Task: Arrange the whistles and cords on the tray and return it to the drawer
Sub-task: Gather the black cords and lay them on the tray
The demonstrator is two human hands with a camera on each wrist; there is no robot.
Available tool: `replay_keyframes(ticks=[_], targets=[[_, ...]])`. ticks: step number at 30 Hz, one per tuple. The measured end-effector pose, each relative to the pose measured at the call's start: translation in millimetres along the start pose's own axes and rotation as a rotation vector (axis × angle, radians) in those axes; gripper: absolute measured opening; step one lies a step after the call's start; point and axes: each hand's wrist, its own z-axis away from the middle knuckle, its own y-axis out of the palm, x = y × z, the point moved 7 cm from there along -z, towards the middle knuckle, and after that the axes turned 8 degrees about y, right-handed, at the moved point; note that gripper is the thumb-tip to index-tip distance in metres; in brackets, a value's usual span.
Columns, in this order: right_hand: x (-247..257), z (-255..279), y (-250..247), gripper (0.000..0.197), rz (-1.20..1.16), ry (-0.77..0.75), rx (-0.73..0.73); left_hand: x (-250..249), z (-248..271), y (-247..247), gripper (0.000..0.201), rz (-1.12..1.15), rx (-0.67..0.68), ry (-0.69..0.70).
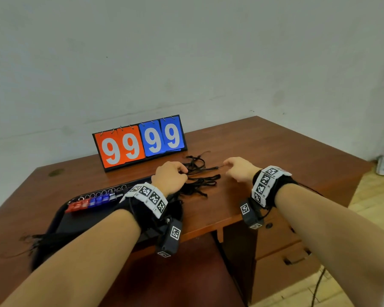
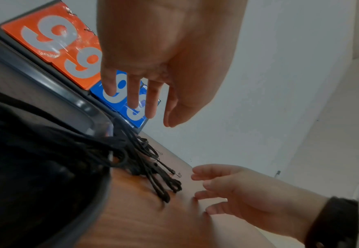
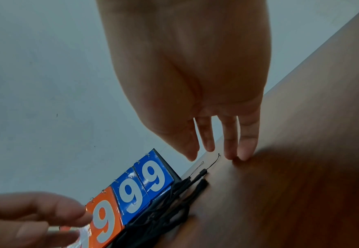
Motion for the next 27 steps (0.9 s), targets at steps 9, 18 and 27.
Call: replay_keyframes(ticks=[9, 18, 27], targets=[[30, -44, 20, 0.06, 0.349, -0.041, 0.137, -17, -30, 17, 0.013, 0.017, 0.035, 0.041], [46, -50, 29, 0.041, 0.443, -0.111, 0.149, -16, -32, 13, 0.014, 0.032, 0.017, 0.044], [47, -29, 20, 0.022, 0.352, -0.072, 0.143, -17, -20, 11, 0.014, 0.041, 0.01, 0.033]])
